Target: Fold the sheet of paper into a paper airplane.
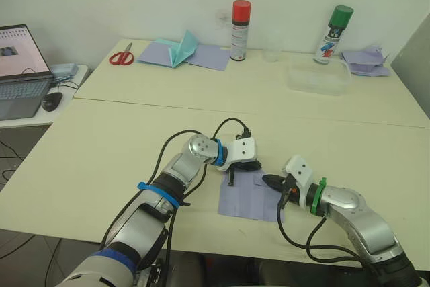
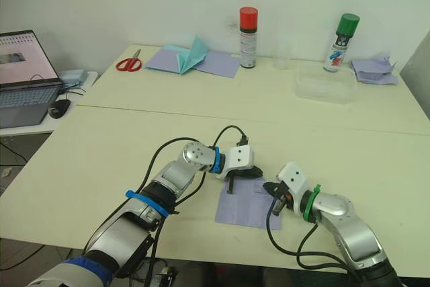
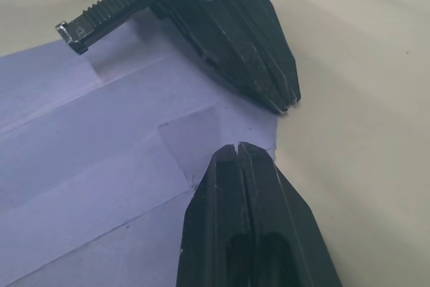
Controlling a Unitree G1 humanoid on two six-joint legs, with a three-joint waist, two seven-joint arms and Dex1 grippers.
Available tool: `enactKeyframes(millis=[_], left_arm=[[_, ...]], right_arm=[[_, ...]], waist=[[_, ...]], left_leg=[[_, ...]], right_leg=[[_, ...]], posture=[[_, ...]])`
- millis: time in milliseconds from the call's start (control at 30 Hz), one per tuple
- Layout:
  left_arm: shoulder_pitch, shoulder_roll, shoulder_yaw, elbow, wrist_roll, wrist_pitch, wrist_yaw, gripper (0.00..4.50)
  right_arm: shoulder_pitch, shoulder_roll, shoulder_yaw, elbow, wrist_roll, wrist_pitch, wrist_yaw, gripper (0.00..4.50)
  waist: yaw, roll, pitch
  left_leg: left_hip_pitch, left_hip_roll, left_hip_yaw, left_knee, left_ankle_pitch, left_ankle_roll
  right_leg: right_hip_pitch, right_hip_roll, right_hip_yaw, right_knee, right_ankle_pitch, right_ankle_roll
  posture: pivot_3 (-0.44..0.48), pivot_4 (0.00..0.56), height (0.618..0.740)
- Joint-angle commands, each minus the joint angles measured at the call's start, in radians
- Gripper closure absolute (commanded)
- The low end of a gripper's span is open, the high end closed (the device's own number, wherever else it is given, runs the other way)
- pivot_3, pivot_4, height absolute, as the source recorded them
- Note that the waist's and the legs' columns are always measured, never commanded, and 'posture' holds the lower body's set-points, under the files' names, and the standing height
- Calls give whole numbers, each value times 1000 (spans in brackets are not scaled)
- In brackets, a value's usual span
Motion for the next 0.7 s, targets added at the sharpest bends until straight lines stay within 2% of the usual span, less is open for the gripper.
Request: enactKeyframes(millis=[33, 133, 233, 333, 500, 700], left_arm=[[14, -39, 46, -58, -71, 45, -12, 4500], [35, -71, 68, -143, -125, 115, -26, 4500], [53, -78, 53, -148, -106, 146, -8, 4500], [64, -42, 16, -103, -28, 113, 24, 4500], [74, 18, -7, -74, 33, 98, 38, 4500], [44, 52, 27, 27, 73, 17, 161, 4500]], right_arm=[[12, -15, 21, 3, -21, 50, -5, 4489], [8, -15, 14, 1, -21, 66, -14, 4489], [10, -17, 15, -2, -18, 69, -9, 4489], [9, -18, 14, -2, -17, 77, -10, 4489], [9, -21, 9, 14, -18, 73, -6, 4489], [15, -11, 25, 33, -24, 56, -7, 4489]], waist=[[0, 0, 0], [0, 0, 0], [0, 0, 0], [0, 0, 0], [-1, 0, 0], [-1, -1, -1]], left_leg=[[0, 0, 0, 0, 0, 0], [-1, 0, 0, 0, 0, 0], [-1, 0, 0, 0, 0, 0], [0, 0, 0, 0, 0, 0], [0, 0, -1, 0, 0, 0], [2, 0, -1, 0, 0, 0]], right_leg=[[0, 0, 0, 0, 0, 0], [-1, 0, 0, 0, 0, 0], [-1, 0, 0, 0, 0, 0], [0, 0, 0, 0, 0, 0], [0, 0, 0, 0, 0, 0], [3, 0, 0, 0, 0, 0]], posture=[[0, 150, 740], [0, 150, 740], [0, 150, 740], [0, 150, 740], [0, 150, 740], [0, 150, 740]])
